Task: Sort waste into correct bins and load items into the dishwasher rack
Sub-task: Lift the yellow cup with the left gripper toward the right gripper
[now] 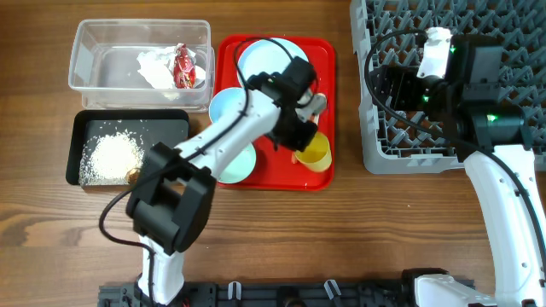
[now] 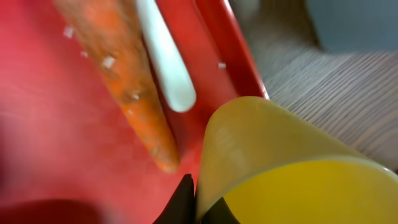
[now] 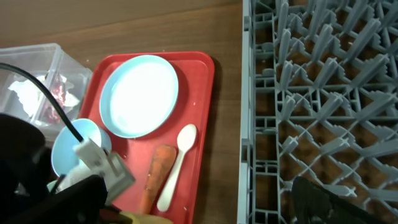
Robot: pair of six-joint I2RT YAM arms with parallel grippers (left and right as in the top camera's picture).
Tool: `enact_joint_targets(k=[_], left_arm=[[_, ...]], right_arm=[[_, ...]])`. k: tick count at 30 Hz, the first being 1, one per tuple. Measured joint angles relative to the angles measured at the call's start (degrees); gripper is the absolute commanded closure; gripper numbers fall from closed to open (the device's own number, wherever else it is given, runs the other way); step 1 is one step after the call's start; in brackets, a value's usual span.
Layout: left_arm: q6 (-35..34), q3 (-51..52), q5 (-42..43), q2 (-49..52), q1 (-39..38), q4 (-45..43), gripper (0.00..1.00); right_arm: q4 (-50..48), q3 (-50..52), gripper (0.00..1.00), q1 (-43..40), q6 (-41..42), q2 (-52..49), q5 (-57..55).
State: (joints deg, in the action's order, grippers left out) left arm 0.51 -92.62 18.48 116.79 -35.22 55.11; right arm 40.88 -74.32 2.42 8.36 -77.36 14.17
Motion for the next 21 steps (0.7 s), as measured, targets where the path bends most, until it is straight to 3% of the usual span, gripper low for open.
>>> enact_joint_targets(k=[5, 11, 17, 21], left_arm=[[-0.7, -0.1, 12.7, -5.3, 9.5, -3.4, 0.96], [-1.1, -0.8, 41.6, -7.4, 25.1, -15.9, 0.96], [-1.2, -0.8, 57.9, -7.4, 29.2, -19.6, 0.96], [-1.3, -0.8, 61.5, -7.4, 28.5, -21.1, 0.96]], right_arm=[[-4.2, 0.0, 0.0, 0.0, -2.5, 0.0, 6.8], [-20.7, -0.1, 0.0, 0.0, -3.3, -0.9, 24.9], [-34.1, -0.5, 0.0, 0.0, -0.3, -8.5, 46.2], [-37.3, -0.5, 0.0, 0.0, 0.5, -14.4, 56.3]])
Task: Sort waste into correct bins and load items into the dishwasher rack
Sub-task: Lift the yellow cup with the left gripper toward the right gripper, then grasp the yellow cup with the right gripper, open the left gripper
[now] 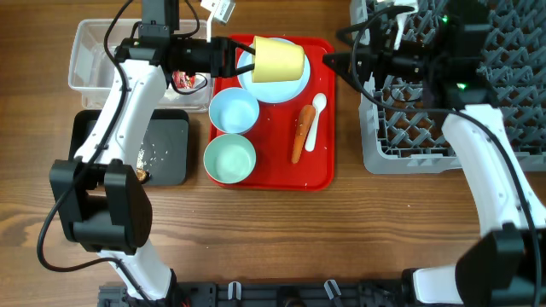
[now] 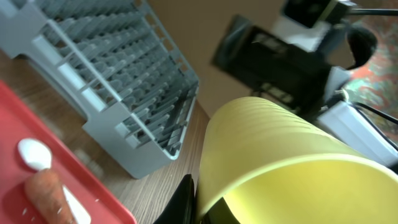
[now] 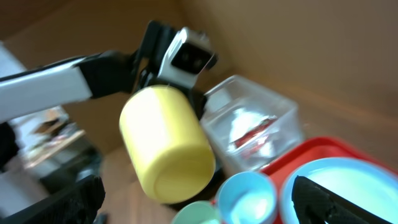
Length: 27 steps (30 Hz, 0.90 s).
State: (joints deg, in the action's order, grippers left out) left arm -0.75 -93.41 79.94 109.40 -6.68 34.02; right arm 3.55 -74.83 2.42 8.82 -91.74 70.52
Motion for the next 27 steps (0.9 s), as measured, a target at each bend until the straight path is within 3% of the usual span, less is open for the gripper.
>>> enact_joint_targets(k=[9, 14, 22, 25, 27], left_arm=[[0.0, 0.0, 1.2, 0.0, -3.2, -3.3, 0.96], [0.0, 0.0, 1.2, 0.0, -3.9, -3.6, 0.96], [0.0, 0.0, 1.2, 0.0, -3.9, -5.1, 0.96], [-0.2, 0.0, 1.3, 0.0, -3.9, -5.1, 0.68], [0.2, 0.0, 1.3, 0.0, -3.9, -5.2, 0.57]], right_arm=[[-2.5, 0.0, 0.01, 2.4, 0.2, -4.3, 6.6], [-3.1, 0.0, 0.14, 5.2, 0.4, -4.8, 7.3], [-5.4, 0.0, 0.46, 6.5, 3.1, -4.8, 8.3], [-6.0, 0.0, 0.47, 6.5, 3.8, -4.8, 8.3], [-6.2, 0.0, 0.49, 6.5, 4.0, -4.8, 8.3]])
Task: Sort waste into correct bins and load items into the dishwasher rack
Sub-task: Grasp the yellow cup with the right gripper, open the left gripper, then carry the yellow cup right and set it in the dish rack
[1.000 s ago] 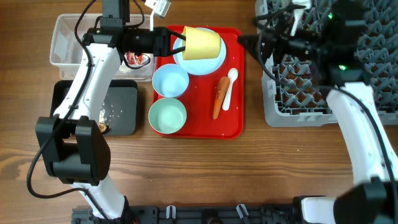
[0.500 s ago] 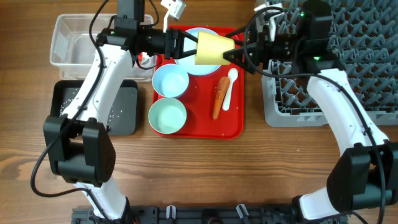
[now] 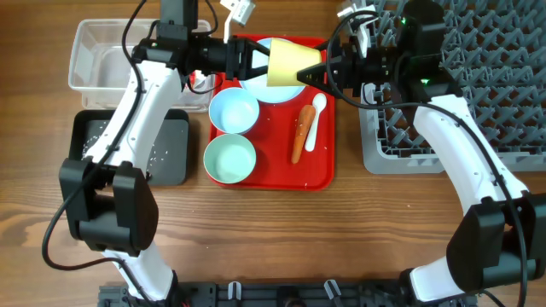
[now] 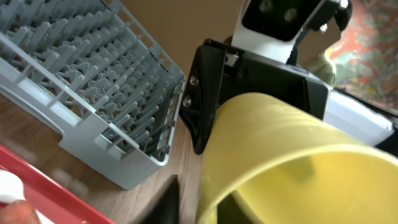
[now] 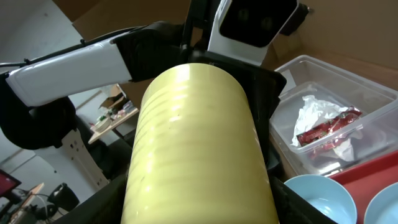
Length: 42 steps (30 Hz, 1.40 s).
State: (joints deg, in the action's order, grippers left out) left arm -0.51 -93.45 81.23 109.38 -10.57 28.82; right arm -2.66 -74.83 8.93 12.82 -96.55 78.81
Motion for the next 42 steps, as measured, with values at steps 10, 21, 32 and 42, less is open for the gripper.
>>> enact_joint_targets(k=[10, 21, 32, 42], left_arm=[[-0.6, -0.1, -0.2, 0.0, 0.2, 0.2, 0.53], [-0.6, -0.1, -1.5, 0.0, 4.0, 0.2, 0.54], [-0.7, -0.1, -17.4, 0.0, 4.2, 6.6, 0.54], [-0.6, -0.1, -28.5, 0.0, 4.2, 13.1, 0.56]], right_arm=[[-0.4, 0.0, 0.49, -4.2, 0.7, 0.0, 0.7], [10.7, 0.0, 0.51, -14.2, -0.7, 0.0, -2.9], [31.5, -1.5, 0.49, -19.5, -6.0, 4.1, -28.9], [58.7, -14.6, 0.52, -23.3, -7.6, 12.5, -59.9]])
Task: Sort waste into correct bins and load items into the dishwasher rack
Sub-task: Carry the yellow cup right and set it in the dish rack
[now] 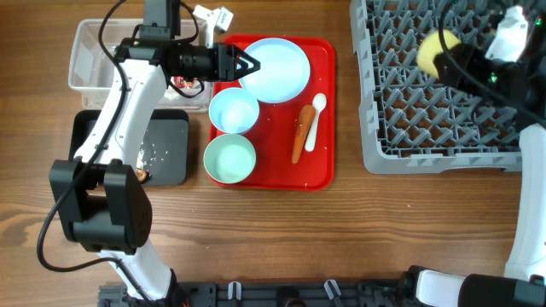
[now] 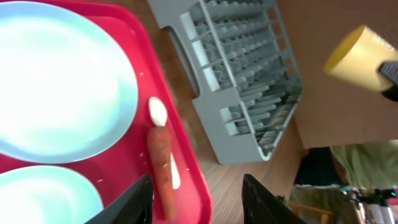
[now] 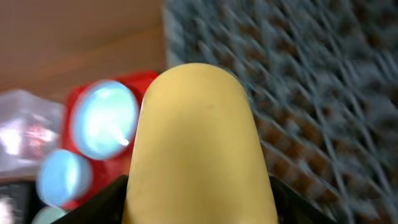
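Observation:
The yellow cup [image 1: 433,51] hangs on its side over the far left part of the grey dishwasher rack [image 1: 426,119], with my right gripper [image 1: 448,58] shut on it. In the right wrist view the cup [image 3: 199,143] fills the middle, a black finger on each side of it. My left gripper [image 1: 243,64] stands open and empty over the red tray [image 1: 320,170], beside the light blue plate [image 1: 277,70]. The left wrist view shows the plate [image 2: 56,81], a carrot [image 2: 163,168], a white spoon [image 2: 158,115] and the far cup [image 2: 364,50].
On the tray also stand a blue bowl [image 1: 234,111] and a green bowl [image 1: 229,159], with the carrot [image 1: 299,132] and spoon [image 1: 314,115] to their right. A clear bin [image 1: 102,55] holding a wrapper sits far left, a black tray [image 1: 166,136] with crumbs in front of it.
Both grippers met at the yellow cup above the tray. Now my left gripper is open and empty, and my right gripper holds the cup over the rack on the right.
My left gripper was shut on the yellow cup at the tray's front right corner. Then it held the cup high above the plate, the right gripper open nearby. Then both were at the cup. Now the right gripper alone has it over the rack.

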Robot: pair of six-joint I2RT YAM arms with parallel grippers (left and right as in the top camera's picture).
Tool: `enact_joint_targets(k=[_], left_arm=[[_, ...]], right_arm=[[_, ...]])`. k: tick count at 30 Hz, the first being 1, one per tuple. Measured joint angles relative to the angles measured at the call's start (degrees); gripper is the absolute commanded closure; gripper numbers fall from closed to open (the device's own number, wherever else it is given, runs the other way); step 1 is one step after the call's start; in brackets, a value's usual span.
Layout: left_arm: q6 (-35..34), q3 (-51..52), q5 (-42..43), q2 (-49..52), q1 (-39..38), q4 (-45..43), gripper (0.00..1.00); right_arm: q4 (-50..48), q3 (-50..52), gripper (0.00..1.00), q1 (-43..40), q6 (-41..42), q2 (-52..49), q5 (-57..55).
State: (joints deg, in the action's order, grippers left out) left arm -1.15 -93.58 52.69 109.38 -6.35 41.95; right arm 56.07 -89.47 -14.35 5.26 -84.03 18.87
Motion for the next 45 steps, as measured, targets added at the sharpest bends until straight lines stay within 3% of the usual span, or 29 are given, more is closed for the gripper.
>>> enact_joint_targets(k=[8, 12, 25, 28, 30, 34, 45], left_arm=[[0.0, 0.0, -4.7, 0.0, 0.0, 2.0, 0.59], [0.0, 0.0, -7.1, 0.0, 0.0, 3.3, 0.55], [1.1, 0.0, -8.8, 0.0, 0.0, 4.0, 0.55], [1.1, 0.0, -9.0, 0.0, 0.0, 4.0, 0.54], [1.1, 0.0, -9.0, 0.0, 0.0, 4.0, 0.54], [1.1, 0.0, -9.0, 0.0, 0.0, 4.0, 0.55], [1.3, 0.0, -11.3, 0.0, -0.6, 4.2, 0.48]], right_arm=[[12.4, 0.0, 0.53, 0.0, 0.3, -3.8, -8.0], [16.9, 0.0, 0.53, 0.0, 0.5, -7.5, -10.1], [17.5, 0.0, 0.51, 0.5, 0.5, -15.7, -15.6], [16.4, 0.1, 0.41, 0.8, 0.5, -17.2, -16.1], [16.1, 0.1, 0.26, 1.1, 0.5, -17.4, -16.3], [15.8, 0.1, 0.15, 2.4, 0.7, -17.4, -16.4], [16.2, -3.8, 0.13, 3.7, 0.7, -17.6, -14.3]])
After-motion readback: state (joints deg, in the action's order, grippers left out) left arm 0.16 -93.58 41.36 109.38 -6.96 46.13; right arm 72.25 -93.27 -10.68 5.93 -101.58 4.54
